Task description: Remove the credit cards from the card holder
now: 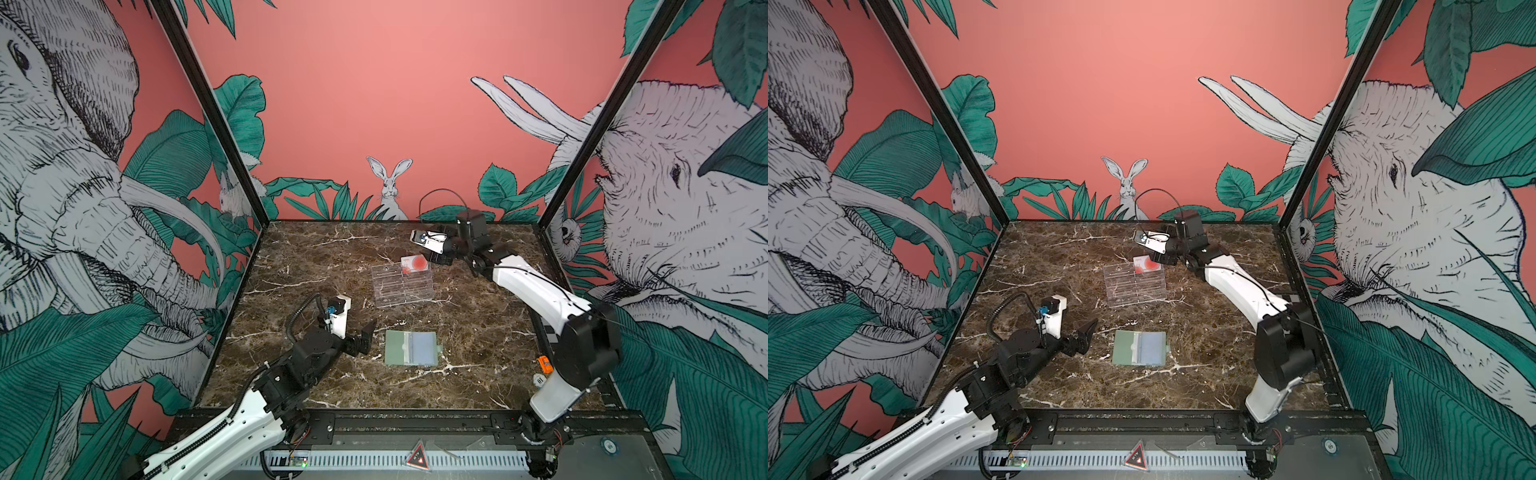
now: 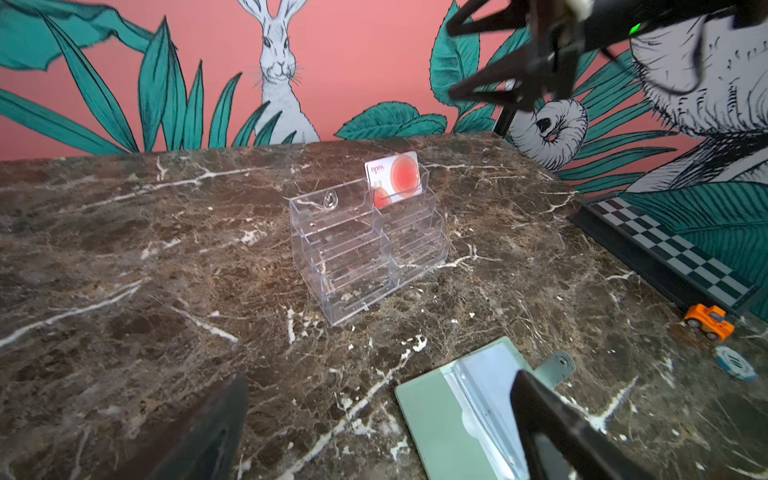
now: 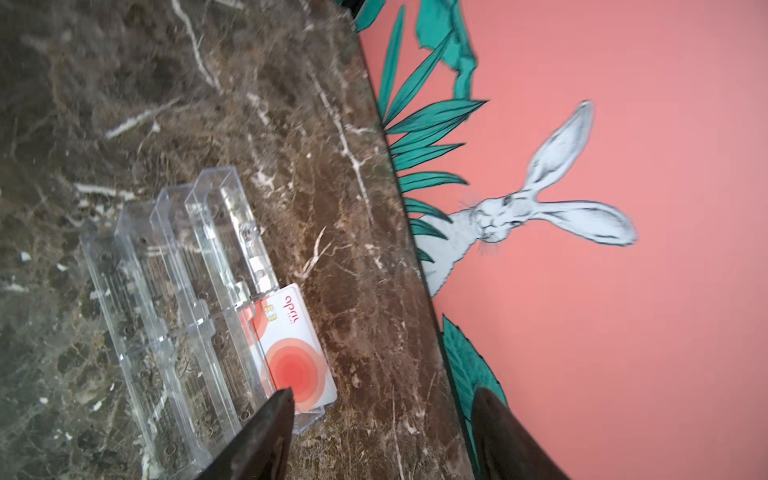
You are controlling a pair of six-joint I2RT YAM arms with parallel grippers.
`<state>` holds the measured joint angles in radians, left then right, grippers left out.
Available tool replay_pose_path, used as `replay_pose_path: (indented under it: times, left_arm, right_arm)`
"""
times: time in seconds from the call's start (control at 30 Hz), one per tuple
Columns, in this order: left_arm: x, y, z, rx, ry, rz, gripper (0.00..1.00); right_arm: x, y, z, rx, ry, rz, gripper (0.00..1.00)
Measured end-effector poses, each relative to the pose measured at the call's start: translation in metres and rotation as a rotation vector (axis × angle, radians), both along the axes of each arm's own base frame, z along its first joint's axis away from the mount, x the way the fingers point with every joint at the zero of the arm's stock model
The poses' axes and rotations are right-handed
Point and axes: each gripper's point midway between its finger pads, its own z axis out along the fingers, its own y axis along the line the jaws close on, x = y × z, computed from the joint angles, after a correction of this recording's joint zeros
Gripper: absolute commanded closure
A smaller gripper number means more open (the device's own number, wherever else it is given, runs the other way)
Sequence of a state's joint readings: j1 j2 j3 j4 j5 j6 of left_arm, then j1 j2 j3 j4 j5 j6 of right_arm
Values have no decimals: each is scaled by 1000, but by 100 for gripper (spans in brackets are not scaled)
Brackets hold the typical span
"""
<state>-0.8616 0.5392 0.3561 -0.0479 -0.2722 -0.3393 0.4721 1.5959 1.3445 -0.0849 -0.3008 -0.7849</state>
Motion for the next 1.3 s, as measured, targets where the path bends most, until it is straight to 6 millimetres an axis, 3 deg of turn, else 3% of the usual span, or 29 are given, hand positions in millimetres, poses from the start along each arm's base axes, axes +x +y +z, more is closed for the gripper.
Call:
replay_pose_path:
  times: [0.1, 0.23, 0.4, 0.67, 0.77, 1.07, 1.3]
  left_arm:
    - [-4, -2, -11, -21, 67, -6, 1]
    - [-9, -3, -15, -57, 111, -12, 1]
    - [-15, 6, -11, -105, 78, -4, 1]
    - [-16, 28, 1, -128, 5, 61, 1]
    - [-18, 31, -4, -115, 21, 70, 1]
    - [-22, 46, -20, -92, 81, 125, 1]
    - [5, 59, -31, 65, 132, 266, 1]
  right_arm:
    - [-28, -17, 18, 151, 15, -64, 26]
    - [-68, -40, 18, 348, 104, -148, 23]
    - [-110, -72, 10, 544, 194, -264, 15]
    - [-166, -122, 23, 816, 185, -375, 4]
    - [-176, -129, 19, 874, 226, -404, 3]
    - [-186, -145, -41, 914, 418, -568, 2]
    - [-178, -167, -65, 888, 420, -720, 2]
